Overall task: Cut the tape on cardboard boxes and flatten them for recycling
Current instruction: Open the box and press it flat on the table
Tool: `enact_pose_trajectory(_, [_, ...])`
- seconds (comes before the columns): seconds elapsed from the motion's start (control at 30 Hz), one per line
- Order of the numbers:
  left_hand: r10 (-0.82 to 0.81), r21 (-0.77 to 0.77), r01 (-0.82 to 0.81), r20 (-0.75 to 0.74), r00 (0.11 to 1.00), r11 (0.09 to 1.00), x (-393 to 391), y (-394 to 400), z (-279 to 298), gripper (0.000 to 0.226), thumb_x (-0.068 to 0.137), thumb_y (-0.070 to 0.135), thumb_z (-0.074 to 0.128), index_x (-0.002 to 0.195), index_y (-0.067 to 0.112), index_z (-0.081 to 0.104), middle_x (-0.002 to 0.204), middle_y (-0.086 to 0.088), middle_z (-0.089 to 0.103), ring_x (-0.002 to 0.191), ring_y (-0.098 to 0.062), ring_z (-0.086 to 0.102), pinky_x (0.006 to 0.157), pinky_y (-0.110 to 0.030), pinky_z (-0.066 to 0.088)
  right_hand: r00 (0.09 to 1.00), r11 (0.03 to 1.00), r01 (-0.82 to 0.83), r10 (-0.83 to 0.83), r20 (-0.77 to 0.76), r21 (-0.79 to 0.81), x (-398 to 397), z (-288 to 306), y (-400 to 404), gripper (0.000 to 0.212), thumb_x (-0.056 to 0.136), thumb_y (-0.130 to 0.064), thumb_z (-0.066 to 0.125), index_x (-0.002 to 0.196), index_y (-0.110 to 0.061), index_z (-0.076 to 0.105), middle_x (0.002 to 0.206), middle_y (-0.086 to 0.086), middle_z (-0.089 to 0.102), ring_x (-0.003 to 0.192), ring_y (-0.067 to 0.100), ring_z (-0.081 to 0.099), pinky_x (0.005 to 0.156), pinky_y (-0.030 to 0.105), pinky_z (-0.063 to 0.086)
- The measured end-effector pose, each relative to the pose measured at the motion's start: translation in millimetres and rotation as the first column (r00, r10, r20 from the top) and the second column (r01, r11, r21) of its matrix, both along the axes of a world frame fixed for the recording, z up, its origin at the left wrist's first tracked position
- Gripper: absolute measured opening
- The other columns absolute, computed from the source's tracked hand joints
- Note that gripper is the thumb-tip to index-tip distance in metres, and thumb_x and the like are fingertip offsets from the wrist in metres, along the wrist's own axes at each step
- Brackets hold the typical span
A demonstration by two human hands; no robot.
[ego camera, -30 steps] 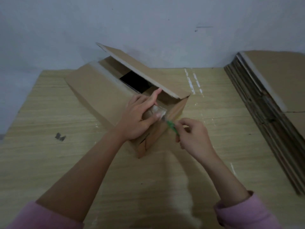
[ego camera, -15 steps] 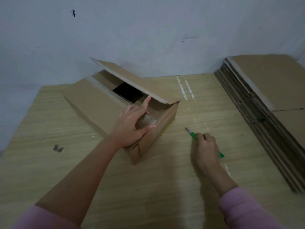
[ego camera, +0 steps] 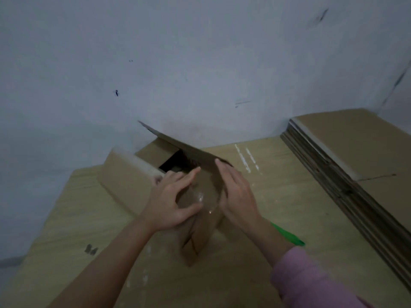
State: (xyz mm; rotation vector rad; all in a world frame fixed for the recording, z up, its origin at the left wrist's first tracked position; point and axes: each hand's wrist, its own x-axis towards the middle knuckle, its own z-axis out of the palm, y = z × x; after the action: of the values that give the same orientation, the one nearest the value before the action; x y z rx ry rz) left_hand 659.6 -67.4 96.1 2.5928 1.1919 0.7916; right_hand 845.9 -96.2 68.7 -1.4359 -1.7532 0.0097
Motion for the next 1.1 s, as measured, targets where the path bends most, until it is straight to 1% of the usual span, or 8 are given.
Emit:
enact_pose_trajectory(0.13, [-0.092,-0.106,0.091,-0.004,0.996,0.990,-13,3,58,0.056,0.076,0.069,0.045,0.096,0.025,0.075,0.047,0.008,0.048,0.054,-0.008,0.049,0.071,-0.037,0.040,0.970,0.970,0.241,-0.242,0.021,0.018,7,9,11,0.063,0.070,-0.008,0.052,0.132,-0.008,0.054,0.111,0.023,0.056,0.097,0.036,0.055,0.083,0.039,0.049])
enact_pose_trajectory(0.23, [-0.133,-0.465,0.051,-0.147,0.980,0.884,-19,2,82,0.036,0.083,0.051,0.059,0.102,0.023,0.072,0.050,-0.001,0.058,0.045,-0.009,0.051,0.053,-0.024,0.040,0.910,0.899,0.407,-0.415,-0.020,-0.161,8,21,19,0.059,0.072,-0.011,0.071,0.129,-0.021,0.059,0.115,0.024,0.044,0.104,0.037,0.043,0.088,0.042,0.042])
enact_pose_trajectory(0.37, [-0.164,-0.654,-0.021,-0.220,0.961,0.756,-55,-9,55,0.034,0.090,0.032,0.061,0.122,0.020,0.061,0.064,0.005,0.064,0.062,-0.005,0.061,0.063,-0.021,0.046,0.885,0.840,0.197,-0.375,-0.277,-0.506,3,36,26,0.052,0.084,-0.017,0.064,0.134,-0.027,0.052,0.131,0.009,0.043,0.110,0.021,0.047,0.092,0.028,0.044])
enact_pose_trajectory(0.5, [0.070,-0.549,-0.065,-0.012,0.997,0.833,-102,-30,3,0.058,0.080,0.030,0.069,0.134,0.021,0.048,0.099,0.007,0.051,0.082,-0.001,0.054,0.086,-0.024,0.046,0.721,0.958,0.044,-0.227,-0.655,-0.283,-30,74,17,0.034,0.091,-0.004,0.057,0.116,-0.027,0.065,0.117,-0.007,0.052,0.093,0.007,0.052,0.058,0.000,0.042])
enact_pose_trajectory(0.6, [0.327,-0.575,-0.164,0.193,0.925,0.801,-127,-43,-30,0.072,0.077,0.017,0.076,0.138,0.009,0.040,0.108,0.003,0.037,0.099,-0.019,0.053,0.096,-0.032,0.045,0.619,0.992,-0.026,-0.078,-0.782,-0.120,-65,102,12,0.041,0.090,-0.004,0.059,0.089,-0.043,0.070,0.100,-0.024,0.064,0.099,0.008,0.061,0.094,0.035,0.052])
enact_pose_trajectory(0.7, [0.443,-0.623,-0.257,0.161,0.882,0.739,-137,-43,-44,0.087,0.076,0.031,0.076,0.147,0.017,0.027,0.135,-0.001,0.035,0.128,-0.027,0.037,0.109,-0.037,0.032,0.611,0.997,-0.076,0.024,-0.791,-0.028,-98,117,-3,0.043,0.090,0.002,0.057,0.088,-0.039,0.070,0.089,-0.025,0.065,0.092,0.006,0.062,0.096,0.043,0.050])
enact_pose_trajectory(0.83, [0.483,-0.823,0.142,0.452,0.750,0.550,-129,-45,-19,0.092,0.076,0.035,0.077,0.148,0.034,0.020,0.146,0.008,0.035,0.132,-0.021,0.039,0.107,-0.045,0.038,0.620,0.992,-0.126,0.079,-0.781,0.001,-127,118,-24,0.049,0.088,0.006,0.056,0.086,-0.039,0.072,0.090,-0.028,0.065,0.107,0.011,0.061,0.099,0.044,0.048])
enact_pose_trajectory(1.1, [-0.016,-0.548,0.475,0.643,0.765,0.689,-119,-95,39,0.032,0.082,0.014,0.067,0.114,0.018,0.063,0.110,0.007,0.057,0.104,0.004,0.054,0.094,-0.020,0.045,0.843,0.988,-0.126,0.062,-0.535,-0.084,-154,125,-61,0.053,0.079,-0.016,0.075,0.122,-0.038,0.052,0.125,-0.010,0.052,0.117,0.000,0.047,0.090,0.003,0.040])
